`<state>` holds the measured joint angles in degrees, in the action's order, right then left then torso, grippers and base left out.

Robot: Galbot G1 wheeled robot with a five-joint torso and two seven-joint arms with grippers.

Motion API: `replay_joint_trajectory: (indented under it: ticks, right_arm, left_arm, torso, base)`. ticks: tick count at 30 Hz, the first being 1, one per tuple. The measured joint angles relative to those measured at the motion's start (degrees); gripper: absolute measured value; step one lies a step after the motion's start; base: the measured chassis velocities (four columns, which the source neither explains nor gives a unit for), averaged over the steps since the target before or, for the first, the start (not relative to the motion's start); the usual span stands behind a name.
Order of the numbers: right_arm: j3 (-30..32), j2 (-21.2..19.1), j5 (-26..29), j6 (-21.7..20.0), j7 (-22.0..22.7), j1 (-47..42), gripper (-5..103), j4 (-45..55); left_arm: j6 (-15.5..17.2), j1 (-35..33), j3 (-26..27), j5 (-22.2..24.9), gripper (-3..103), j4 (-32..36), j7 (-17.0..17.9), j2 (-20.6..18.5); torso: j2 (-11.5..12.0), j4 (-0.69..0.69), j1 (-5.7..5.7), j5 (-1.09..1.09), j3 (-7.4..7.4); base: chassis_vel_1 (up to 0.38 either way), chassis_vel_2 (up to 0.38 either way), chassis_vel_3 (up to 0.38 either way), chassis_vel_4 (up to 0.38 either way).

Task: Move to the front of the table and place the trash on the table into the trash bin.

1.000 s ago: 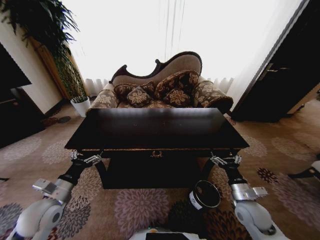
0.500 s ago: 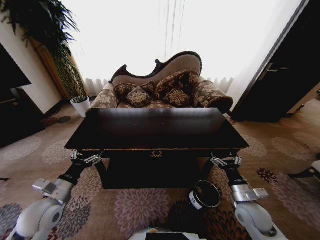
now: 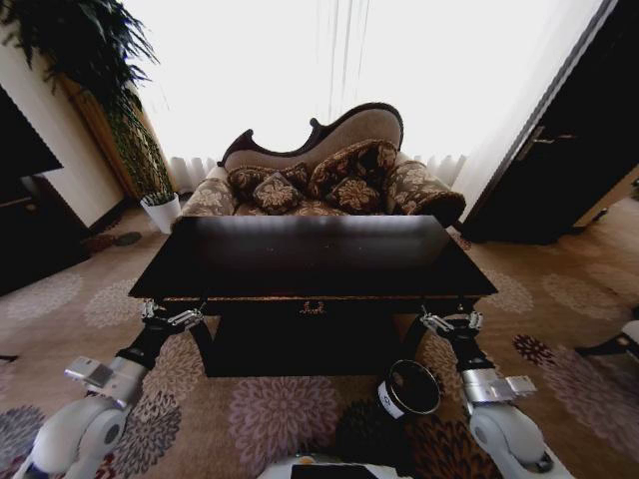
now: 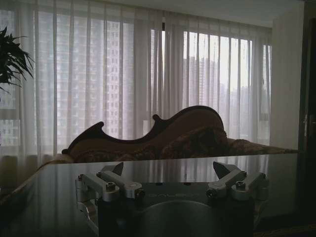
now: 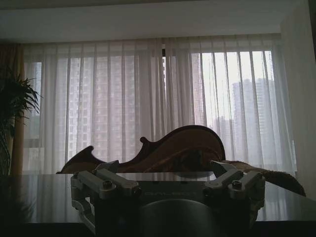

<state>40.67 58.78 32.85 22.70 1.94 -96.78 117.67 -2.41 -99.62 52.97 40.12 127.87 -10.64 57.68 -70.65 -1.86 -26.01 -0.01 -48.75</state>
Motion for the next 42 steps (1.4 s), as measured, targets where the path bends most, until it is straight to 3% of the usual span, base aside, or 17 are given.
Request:
replay_joint_trajectory:
  ticks: [42]
  right_arm:
    - [0.0, 0.0, 0.0, 0.0, 0.0, 0.0, 100, 0.0]
  left_arm:
    - [0.0, 0.0, 0.0, 0.0, 100, 0.0, 0.0, 0.0]
  torso:
    - [0.0, 0.0, 0.01, 0.0, 0.0]
  base:
    - [0.099, -0.097, -0.1, 0.098]
